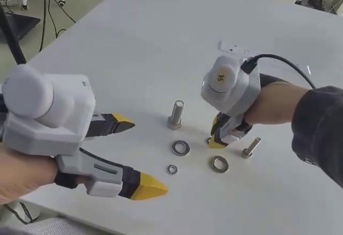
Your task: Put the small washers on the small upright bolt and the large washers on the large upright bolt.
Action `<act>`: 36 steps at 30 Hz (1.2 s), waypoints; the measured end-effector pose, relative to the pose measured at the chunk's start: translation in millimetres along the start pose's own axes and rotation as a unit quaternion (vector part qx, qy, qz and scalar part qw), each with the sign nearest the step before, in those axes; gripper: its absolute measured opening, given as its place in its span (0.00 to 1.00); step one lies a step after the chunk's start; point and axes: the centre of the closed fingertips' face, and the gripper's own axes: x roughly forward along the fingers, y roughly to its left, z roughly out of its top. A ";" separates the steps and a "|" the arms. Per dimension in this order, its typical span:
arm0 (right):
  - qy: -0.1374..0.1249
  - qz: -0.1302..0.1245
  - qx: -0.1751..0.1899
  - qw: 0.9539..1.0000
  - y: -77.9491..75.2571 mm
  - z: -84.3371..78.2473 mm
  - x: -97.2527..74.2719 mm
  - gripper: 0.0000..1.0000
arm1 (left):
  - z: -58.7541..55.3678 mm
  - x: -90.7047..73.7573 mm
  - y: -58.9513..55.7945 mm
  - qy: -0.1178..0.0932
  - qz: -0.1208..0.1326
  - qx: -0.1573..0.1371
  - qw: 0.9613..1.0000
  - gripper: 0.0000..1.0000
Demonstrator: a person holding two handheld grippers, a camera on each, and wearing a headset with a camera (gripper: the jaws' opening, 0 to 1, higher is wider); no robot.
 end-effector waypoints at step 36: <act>-0.004 -0.002 -0.002 1.000 3.2 -1.8 0.5 0.14 | -0.6 0.5 -0.2 -0.001 0.002 -0.004 1.000 0.84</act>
